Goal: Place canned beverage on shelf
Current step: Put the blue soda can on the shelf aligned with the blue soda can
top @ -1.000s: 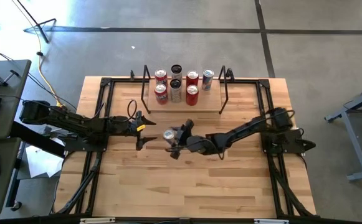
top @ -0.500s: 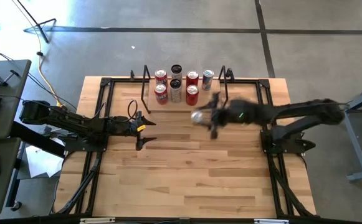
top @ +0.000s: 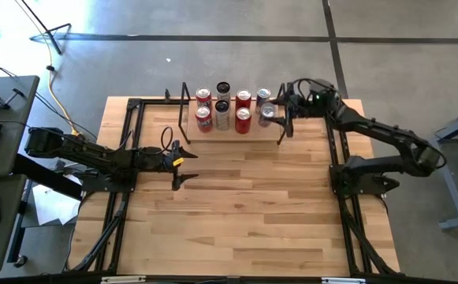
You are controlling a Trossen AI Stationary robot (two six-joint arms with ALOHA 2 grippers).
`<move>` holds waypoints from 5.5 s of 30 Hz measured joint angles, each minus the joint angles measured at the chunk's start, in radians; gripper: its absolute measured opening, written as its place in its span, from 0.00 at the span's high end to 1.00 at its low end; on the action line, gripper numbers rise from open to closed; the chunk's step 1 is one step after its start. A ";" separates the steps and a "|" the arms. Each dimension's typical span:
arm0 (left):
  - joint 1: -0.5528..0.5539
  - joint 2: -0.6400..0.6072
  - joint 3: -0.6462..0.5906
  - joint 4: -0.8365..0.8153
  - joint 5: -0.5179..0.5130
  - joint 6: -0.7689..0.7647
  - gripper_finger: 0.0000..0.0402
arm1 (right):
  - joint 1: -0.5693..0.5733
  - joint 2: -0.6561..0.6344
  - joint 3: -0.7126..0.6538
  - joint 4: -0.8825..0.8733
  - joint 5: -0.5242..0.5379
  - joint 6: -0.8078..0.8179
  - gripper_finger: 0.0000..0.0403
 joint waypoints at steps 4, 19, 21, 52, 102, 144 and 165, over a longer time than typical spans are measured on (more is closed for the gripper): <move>0.000 0.000 0.000 0.002 0.000 0.022 0.18 | -0.075 0.082 0.001 0.075 -0.107 0.007 0.44; 0.000 0.000 0.000 0.048 0.001 0.092 0.18 | -0.171 0.350 0.202 -0.045 -0.182 -0.015 0.44; 0.000 0.000 0.000 0.048 0.001 0.093 0.18 | -0.171 0.377 0.227 -0.071 -0.187 -0.027 0.44; 0.000 0.000 0.000 0.055 0.001 0.122 0.18 | -0.170 0.422 0.147 -0.071 -0.127 -0.088 0.44; 0.000 0.000 0.001 0.059 0.002 0.115 0.18 | 0.098 0.436 0.659 -0.936 0.718 0.449 0.27; 0.000 0.000 0.002 0.052 0.002 0.099 0.18 | 0.119 0.567 0.781 -1.108 0.718 0.558 0.27; 0.000 0.000 0.002 0.048 0.002 0.099 0.18 | 0.196 0.585 0.836 -1.131 0.773 0.510 0.39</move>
